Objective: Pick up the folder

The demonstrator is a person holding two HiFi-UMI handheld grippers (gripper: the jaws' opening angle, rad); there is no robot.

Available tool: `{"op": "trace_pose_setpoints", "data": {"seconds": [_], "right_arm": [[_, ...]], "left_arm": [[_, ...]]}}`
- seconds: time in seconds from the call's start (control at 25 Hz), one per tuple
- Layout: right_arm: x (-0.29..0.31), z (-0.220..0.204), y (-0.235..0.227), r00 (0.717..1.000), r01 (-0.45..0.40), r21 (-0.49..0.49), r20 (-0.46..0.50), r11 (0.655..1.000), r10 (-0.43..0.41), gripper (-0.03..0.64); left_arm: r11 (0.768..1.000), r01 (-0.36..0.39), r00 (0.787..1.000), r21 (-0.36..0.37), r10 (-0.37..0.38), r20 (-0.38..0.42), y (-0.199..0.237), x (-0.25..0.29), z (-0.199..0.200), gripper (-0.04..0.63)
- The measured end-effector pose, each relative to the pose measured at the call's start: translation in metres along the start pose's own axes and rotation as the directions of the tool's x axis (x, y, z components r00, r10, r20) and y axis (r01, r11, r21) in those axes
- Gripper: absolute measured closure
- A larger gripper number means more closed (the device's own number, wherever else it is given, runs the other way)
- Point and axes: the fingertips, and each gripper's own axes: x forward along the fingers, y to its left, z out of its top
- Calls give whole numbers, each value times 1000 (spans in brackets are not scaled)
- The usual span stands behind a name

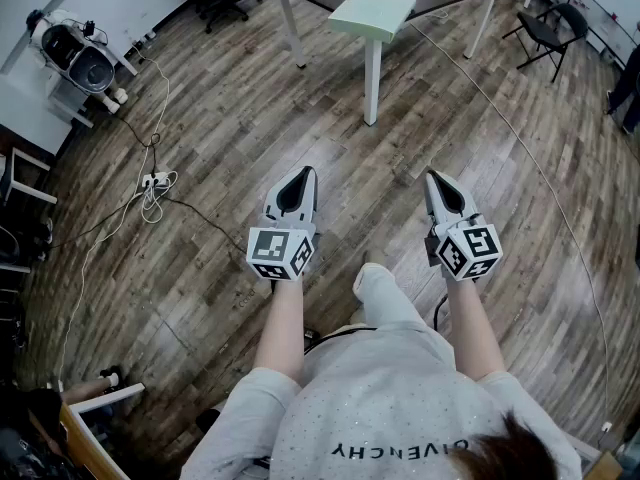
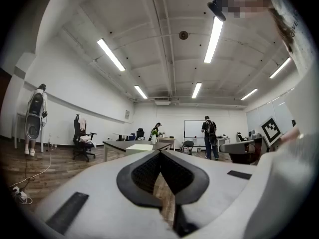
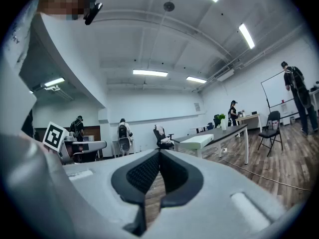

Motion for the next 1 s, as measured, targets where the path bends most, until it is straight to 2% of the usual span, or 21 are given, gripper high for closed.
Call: {"op": "trace_pose_setpoints", "data": {"seconds": [0.44,0.76,1.0], "right_arm": [[96,-3,-36,999,-27,-10,-24,1000,26,618],[172,-8,-80,998,-16,66,-65,998,20,617],[223,-17,-111,996,-18,155,-78,988,31,569]], "left_arm": [[1000,-6,1000,-1,6,-1,52,85,-5,597],[999,-20,999,-26,19,-39,93,157,-15,597],[999,-16,998,-33,14,-53,119,208,-25,597]]}}
